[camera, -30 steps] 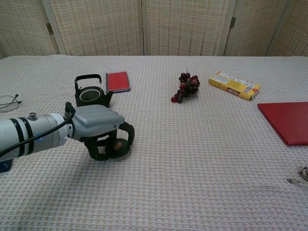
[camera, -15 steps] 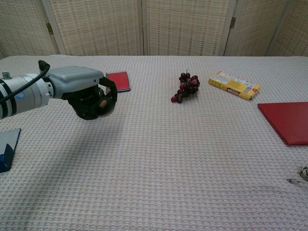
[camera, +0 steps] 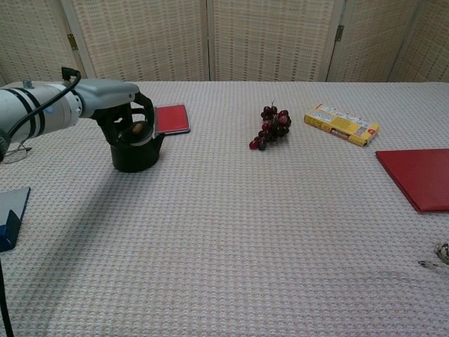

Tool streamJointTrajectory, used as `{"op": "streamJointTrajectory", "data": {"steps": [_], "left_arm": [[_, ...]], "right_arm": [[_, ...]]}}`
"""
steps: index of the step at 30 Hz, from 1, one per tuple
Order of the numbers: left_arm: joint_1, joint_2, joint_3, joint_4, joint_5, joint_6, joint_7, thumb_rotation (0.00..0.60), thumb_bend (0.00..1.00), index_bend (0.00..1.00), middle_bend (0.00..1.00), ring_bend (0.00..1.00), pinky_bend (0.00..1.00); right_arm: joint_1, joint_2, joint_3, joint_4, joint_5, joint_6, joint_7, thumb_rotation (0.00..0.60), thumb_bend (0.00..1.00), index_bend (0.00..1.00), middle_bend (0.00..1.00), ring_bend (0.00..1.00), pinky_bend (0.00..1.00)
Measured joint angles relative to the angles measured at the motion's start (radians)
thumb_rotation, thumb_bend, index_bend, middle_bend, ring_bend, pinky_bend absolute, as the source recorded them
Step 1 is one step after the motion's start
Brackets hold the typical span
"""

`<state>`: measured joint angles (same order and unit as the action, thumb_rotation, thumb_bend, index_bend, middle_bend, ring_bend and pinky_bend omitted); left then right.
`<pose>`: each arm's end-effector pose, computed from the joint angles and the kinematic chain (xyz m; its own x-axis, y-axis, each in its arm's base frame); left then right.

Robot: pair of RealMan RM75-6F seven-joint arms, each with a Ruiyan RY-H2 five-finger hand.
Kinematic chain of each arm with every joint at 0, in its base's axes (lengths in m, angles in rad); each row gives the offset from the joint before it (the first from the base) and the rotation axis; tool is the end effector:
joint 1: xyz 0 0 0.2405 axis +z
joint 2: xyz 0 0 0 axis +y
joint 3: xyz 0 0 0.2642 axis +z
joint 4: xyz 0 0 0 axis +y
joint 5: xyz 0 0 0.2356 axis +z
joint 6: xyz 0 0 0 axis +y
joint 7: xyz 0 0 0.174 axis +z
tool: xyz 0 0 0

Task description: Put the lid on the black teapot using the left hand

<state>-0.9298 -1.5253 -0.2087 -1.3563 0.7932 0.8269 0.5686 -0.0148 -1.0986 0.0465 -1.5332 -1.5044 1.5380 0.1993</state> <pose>-0.1377 0.4468 -0.0400 0.6036 0.2630 0.7526 0.7905 -0.3202 -0.5221 -0.3620 -0.1792 0.1631 0.3041 0.0224 0.9524 -0.9503 0.0780 0.3016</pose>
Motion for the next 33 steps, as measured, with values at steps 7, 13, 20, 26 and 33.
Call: {"op": "streamJointTrajectory", "data": {"steps": [7, 13, 20, 26, 33], "left_arm": [[-0.038, -0.016, 0.004, 0.062, -0.102, -0.027, 0.039, 0.600, 0.28, 0.38, 0.87, 0.91, 0.95], [-0.057, -0.011, 0.017, 0.068, -0.159, -0.034, 0.061, 0.600, 0.28, 0.30, 0.87, 0.91, 0.95], [-0.063, 0.009, 0.034, 0.026, -0.169, -0.013, 0.069, 0.600, 0.28, 0.13, 0.87, 0.91, 0.95], [-0.058, 0.028, 0.038, -0.013, -0.152, 0.015, 0.056, 0.600, 0.28, 0.10, 0.87, 0.90, 0.95], [-0.016, 0.097, 0.047, -0.135, -0.081, 0.071, 0.011, 0.600, 0.28, 0.21, 0.87, 0.90, 0.95]], "right_arm": [[-0.004, 0.001, 0.000, -0.006, 0.001, 0.003, -0.007, 0.600, 0.29, 0.12, 0.10, 0.11, 0.00], [-0.007, 0.002, -0.001, -0.009, 0.003, 0.003, -0.009, 0.600, 0.29, 0.12, 0.10, 0.11, 0.00], [-0.006, 0.004, 0.001, -0.011, 0.001, 0.003, -0.011, 0.600, 0.29, 0.12, 0.10, 0.11, 0.00], [-0.007, 0.004, 0.002, -0.010, 0.000, 0.004, -0.007, 0.600, 0.29, 0.12, 0.10, 0.11, 0.00], [-0.003, 0.000, 0.003, 0.000, -0.001, -0.002, 0.000, 0.600, 0.29, 0.12, 0.10, 0.11, 0.00]]}}
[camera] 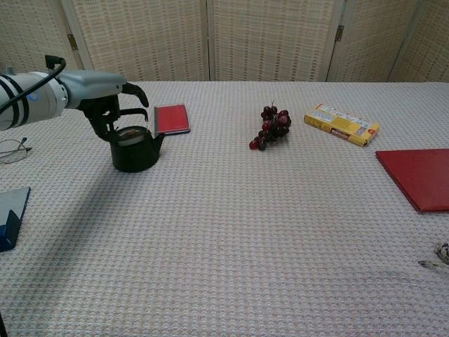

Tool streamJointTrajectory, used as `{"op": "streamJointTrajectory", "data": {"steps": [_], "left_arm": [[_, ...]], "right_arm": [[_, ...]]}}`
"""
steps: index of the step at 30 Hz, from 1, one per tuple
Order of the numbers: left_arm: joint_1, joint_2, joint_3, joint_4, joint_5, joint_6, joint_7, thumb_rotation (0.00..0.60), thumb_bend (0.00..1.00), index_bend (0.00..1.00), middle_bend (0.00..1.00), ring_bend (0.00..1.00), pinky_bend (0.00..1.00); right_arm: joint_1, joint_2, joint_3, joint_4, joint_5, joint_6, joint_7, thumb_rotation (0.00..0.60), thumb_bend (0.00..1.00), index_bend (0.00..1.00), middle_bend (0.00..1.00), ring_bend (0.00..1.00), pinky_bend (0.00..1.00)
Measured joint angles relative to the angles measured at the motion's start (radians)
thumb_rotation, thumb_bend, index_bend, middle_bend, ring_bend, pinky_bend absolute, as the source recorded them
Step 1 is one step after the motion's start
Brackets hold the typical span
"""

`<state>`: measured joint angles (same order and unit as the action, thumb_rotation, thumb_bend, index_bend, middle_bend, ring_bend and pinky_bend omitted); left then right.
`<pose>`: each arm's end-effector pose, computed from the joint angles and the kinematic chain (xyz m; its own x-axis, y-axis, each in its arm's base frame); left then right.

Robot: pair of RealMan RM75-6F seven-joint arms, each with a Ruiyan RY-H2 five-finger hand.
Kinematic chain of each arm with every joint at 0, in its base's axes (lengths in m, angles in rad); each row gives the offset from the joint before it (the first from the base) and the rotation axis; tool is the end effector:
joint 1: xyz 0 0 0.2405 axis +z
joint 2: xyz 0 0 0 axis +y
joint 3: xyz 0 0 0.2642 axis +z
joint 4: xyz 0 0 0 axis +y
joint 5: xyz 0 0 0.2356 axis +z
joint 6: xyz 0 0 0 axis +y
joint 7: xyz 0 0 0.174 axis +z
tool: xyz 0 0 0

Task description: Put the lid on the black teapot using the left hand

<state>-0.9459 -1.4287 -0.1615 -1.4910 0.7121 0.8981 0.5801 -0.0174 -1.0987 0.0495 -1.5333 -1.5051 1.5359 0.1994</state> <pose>-0.1397 0.4357 -0.0165 0.5921 0.2736 0.7580 0.8025 -0.2857 -0.5238 -0.3623 -0.1790 0.1632 0.3037 0.0224 0.9525 -0.9502 0.0797 0.3011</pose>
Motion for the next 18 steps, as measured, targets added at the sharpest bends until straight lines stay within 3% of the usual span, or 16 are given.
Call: {"op": "streamJointTrajectory", "data": {"steps": [5, 18], "left_arm": [[0.030, 0.032, 0.048, -0.051, 0.046, 0.024, 0.003, 0.600, 0.28, 0.20, 0.87, 0.90, 0.95], [0.035, 0.011, 0.079, -0.027, 0.038, 0.000, 0.006, 0.600, 0.28, 0.21, 0.87, 0.90, 0.95]], "right_arm": [[0.002, -0.002, 0.001, 0.005, -0.002, -0.002, 0.006, 0.600, 0.29, 0.12, 0.10, 0.11, 0.00], [0.003, 0.000, 0.001, 0.001, -0.001, -0.004, 0.002, 0.600, 0.29, 0.12, 0.10, 0.11, 0.00]]}}
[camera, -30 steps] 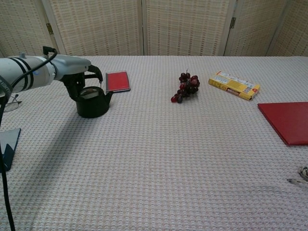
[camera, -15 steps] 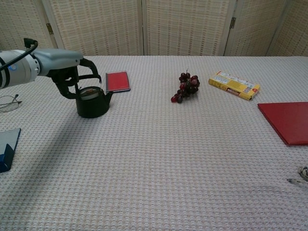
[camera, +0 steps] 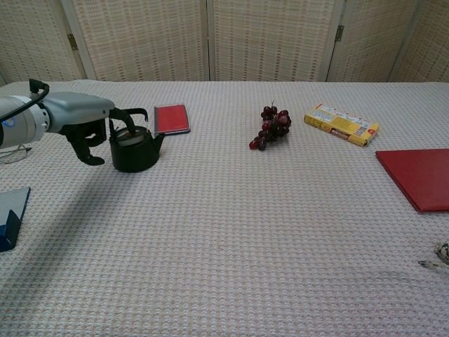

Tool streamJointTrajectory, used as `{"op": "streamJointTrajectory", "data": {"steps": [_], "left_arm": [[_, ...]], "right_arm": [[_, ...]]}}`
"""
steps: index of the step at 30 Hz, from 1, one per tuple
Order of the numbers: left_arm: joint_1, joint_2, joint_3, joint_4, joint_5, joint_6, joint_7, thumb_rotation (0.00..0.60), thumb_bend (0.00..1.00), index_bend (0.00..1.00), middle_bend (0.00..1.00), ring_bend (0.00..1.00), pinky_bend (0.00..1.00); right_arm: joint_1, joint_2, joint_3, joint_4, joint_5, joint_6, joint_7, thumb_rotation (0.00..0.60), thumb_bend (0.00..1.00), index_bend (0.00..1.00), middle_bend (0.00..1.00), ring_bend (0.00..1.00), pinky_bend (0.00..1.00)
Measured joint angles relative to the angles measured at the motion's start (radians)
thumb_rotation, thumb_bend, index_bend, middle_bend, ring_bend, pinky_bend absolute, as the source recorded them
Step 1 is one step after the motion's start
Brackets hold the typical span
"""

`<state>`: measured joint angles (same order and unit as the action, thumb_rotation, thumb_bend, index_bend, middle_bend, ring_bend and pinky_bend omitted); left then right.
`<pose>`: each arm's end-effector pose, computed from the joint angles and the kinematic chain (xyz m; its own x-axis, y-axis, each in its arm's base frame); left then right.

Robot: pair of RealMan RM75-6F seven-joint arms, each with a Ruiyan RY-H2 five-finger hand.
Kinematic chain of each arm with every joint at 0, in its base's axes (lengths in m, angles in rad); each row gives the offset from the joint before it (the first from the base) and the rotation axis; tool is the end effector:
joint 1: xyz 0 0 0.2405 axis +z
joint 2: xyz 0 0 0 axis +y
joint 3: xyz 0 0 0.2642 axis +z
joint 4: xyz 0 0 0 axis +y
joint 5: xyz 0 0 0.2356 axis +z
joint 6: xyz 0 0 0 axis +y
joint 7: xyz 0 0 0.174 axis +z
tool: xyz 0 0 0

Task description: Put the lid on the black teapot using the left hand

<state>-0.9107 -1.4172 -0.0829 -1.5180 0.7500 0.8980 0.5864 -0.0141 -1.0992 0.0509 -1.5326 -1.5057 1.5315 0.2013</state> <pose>-0.1671 0.4117 -0.0267 0.6407 0.3198 0.6980 0.7667 -0.3150 -0.5594 -0.3620 -0.1805 0.1626 0.3018 0.0205 0.9532 -0.9510 0.0766 0.2994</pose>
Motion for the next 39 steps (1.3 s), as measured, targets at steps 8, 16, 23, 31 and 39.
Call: {"op": "streamJointTrajectory", "data": {"steps": [8, 16, 23, 31, 39], "left_arm": [[0.005, -0.009, 0.009, 0.016, 0.000, -0.007, -0.006, 0.600, 0.28, 0.21, 0.87, 0.90, 0.95], [0.035, 0.019, -0.010, -0.027, 0.059, 0.044, -0.071, 0.600, 0.28, 0.21, 0.77, 0.80, 0.91], [0.142, 0.116, -0.029, -0.133, 0.180, 0.190, -0.208, 0.600, 0.28, 0.21, 0.51, 0.54, 0.62], [0.314, 0.198, -0.002, -0.186, 0.321, 0.378, -0.324, 0.600, 0.28, 0.15, 0.22, 0.23, 0.28], [0.472, 0.200, 0.063, -0.115, 0.468, 0.555, -0.385, 0.600, 0.28, 0.16, 0.20, 0.21, 0.20]], "right_arm": [[0.000, 0.001, 0.000, -0.005, -0.001, 0.001, -0.004, 0.600, 0.29, 0.12, 0.10, 0.11, 0.00], [-0.002, 0.009, 0.002, -0.012, 0.000, 0.007, -0.010, 0.600, 0.29, 0.12, 0.10, 0.11, 0.00], [0.002, 0.036, 0.003, -0.025, 0.015, -0.016, -0.018, 0.600, 0.29, 0.12, 0.10, 0.11, 0.00], [0.021, 0.054, 0.000, -0.030, 0.017, -0.057, -0.003, 0.600, 0.29, 0.12, 0.03, 0.00, 0.00], [0.060, 0.060, -0.005, -0.019, 0.008, -0.122, 0.034, 0.600, 0.29, 0.05, 0.02, 0.00, 0.00]]}}
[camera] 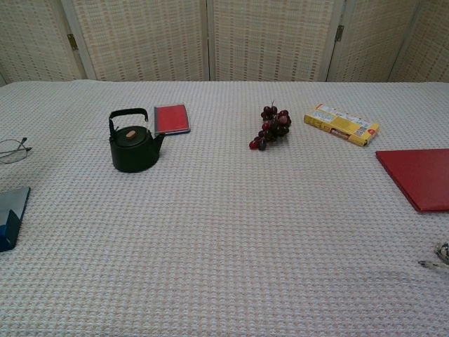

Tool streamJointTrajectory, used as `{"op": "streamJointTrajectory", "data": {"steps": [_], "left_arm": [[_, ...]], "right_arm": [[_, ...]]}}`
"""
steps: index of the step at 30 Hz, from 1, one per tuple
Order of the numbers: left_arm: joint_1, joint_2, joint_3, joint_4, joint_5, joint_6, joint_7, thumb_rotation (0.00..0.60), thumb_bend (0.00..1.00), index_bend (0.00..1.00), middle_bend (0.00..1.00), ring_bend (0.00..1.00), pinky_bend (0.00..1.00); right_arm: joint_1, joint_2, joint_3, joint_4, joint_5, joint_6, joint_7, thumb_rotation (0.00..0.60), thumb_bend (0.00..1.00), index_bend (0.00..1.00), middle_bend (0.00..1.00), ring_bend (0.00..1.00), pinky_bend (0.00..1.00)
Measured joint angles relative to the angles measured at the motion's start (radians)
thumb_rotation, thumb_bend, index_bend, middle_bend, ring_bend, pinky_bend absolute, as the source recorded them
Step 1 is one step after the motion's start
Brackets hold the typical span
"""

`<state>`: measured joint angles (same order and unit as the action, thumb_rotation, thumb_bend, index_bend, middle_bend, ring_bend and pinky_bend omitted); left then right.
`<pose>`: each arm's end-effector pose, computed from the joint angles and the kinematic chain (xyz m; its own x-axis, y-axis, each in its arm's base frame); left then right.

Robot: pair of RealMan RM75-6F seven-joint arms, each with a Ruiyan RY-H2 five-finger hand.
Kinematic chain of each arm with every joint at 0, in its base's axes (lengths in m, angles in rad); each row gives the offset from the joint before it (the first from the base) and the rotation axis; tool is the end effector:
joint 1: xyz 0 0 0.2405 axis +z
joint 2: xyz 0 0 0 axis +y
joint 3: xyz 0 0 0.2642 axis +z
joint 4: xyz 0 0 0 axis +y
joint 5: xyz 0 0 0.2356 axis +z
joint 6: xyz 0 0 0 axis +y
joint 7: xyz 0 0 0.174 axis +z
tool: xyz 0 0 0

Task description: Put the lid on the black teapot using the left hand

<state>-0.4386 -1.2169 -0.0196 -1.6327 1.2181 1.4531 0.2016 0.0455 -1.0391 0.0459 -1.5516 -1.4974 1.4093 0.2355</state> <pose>-0.2708 0.3117 0.1071 0.4501 -0.0367 0.8922 0.8899 -0.0650 -0.4516 -0.3636 -0.1999 0.1635 0.3010 -0.0808 0.9502 -0.9504 0.0557 0.3059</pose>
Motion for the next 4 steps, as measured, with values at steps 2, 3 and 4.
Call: {"op": "streamJointTrajectory", "data": {"steps": [2, 3, 4], "left_arm": [[0.036, 0.001, 0.018, 0.015, 0.023, 0.028, -0.001, 0.600, 0.28, 0.16, 0.20, 0.21, 0.19], [0.050, 0.002, 0.025, 0.018, 0.032, 0.038, 0.000, 0.600, 0.28, 0.16, 0.20, 0.20, 0.18], [0.068, 0.006, 0.033, 0.020, 0.044, 0.050, 0.000, 0.600, 0.28, 0.16, 0.19, 0.20, 0.17]], "right_arm": [[0.009, -0.007, 0.001, 0.002, -0.004, -0.005, -0.003, 0.600, 0.29, 0.05, 0.02, 0.00, 0.00], [0.010, -0.010, 0.001, 0.003, -0.006, -0.003, -0.007, 0.600, 0.29, 0.05, 0.03, 0.01, 0.00], [0.010, -0.014, 0.003, 0.003, -0.008, 0.001, -0.013, 0.600, 0.29, 0.05, 0.03, 0.01, 0.00]]}}
